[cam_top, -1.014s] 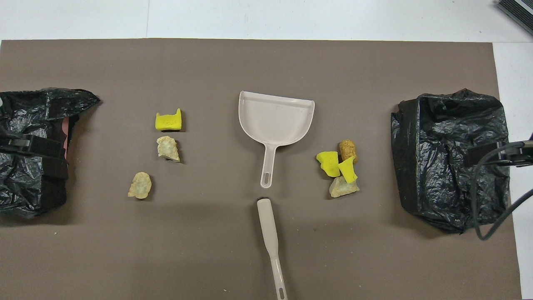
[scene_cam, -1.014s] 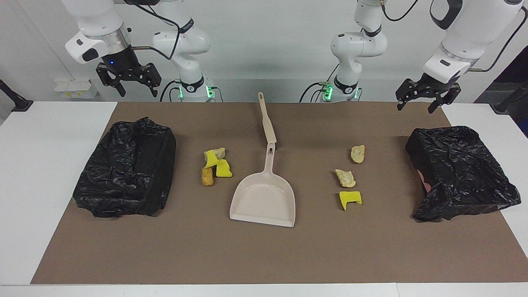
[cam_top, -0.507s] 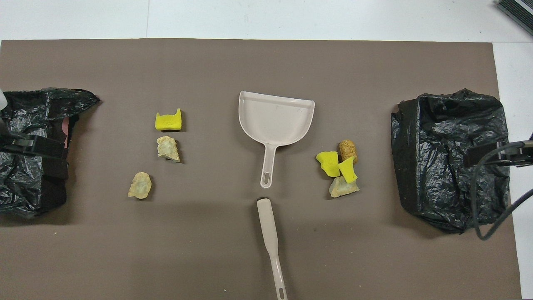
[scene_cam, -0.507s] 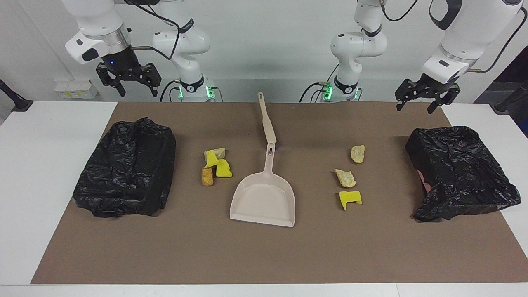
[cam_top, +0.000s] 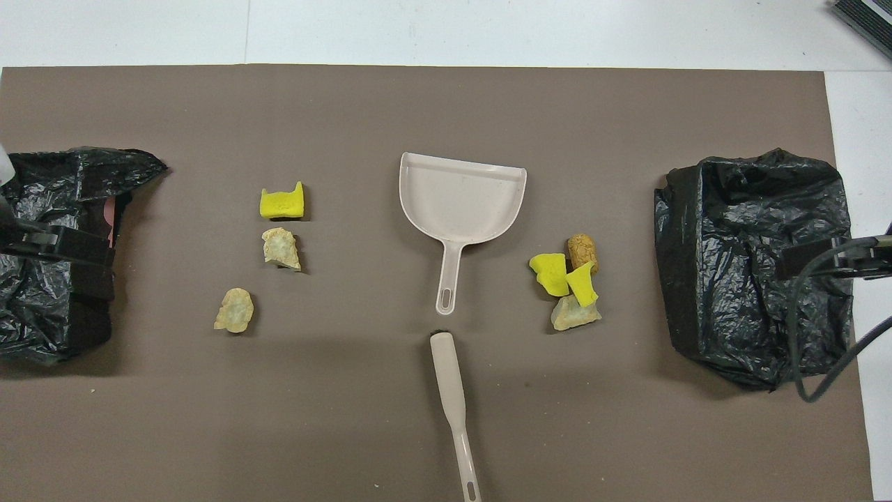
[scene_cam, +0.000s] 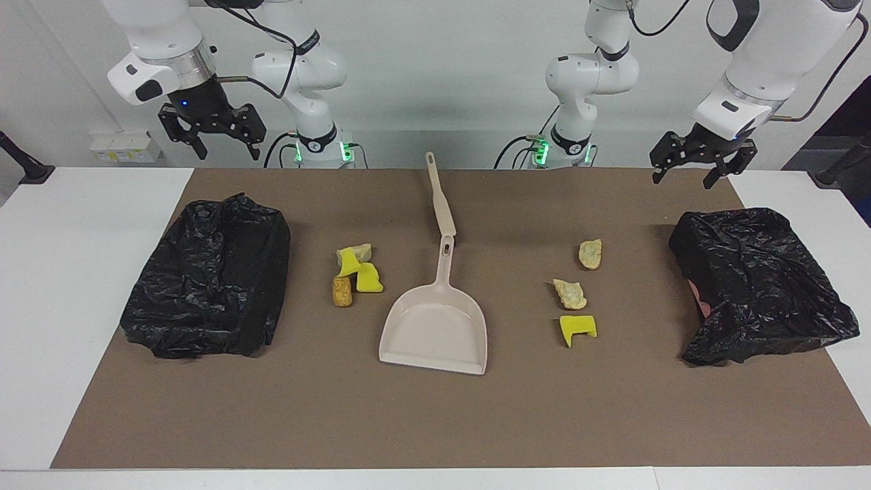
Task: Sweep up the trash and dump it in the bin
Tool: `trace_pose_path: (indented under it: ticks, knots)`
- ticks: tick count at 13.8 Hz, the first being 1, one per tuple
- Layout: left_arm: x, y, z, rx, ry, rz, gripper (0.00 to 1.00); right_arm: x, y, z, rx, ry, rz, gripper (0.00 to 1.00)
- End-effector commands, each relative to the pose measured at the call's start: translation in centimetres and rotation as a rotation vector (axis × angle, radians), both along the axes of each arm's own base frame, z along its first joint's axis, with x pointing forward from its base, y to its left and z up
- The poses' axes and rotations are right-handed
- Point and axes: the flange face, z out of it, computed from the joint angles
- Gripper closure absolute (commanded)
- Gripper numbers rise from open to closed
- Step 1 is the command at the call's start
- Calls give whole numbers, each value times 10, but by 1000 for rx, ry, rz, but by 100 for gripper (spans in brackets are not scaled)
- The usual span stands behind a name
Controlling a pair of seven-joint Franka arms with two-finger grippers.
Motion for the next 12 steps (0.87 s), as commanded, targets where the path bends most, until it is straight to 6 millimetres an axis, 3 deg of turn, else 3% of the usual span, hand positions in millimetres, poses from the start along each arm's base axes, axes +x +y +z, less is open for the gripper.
trace_pose_path:
  ticks: [1,3,4,5,8,12]
  knots:
    - [0,-2,-3,-4,8,-14,0,-2,-3,3,23,-6,22,0]
    - [1,-3,-9,-4,11,-29,0,-2,-3,3,23,-6,22,0]
    - [-1,-7,-22,-3,23,-49,0,-2,-3,3,23,-6,22,0]
    - [-5,-19,-30,-3,23,-75,0,-2,-3,3,23,-6,22,0]
    - [-22,-65,-66,0,13,-136,0,-2,-3,3,23,-6,22,0]
    - [-63,-155,-99,15,30,-73,0,-2,-3,3,23,-6,22,0]
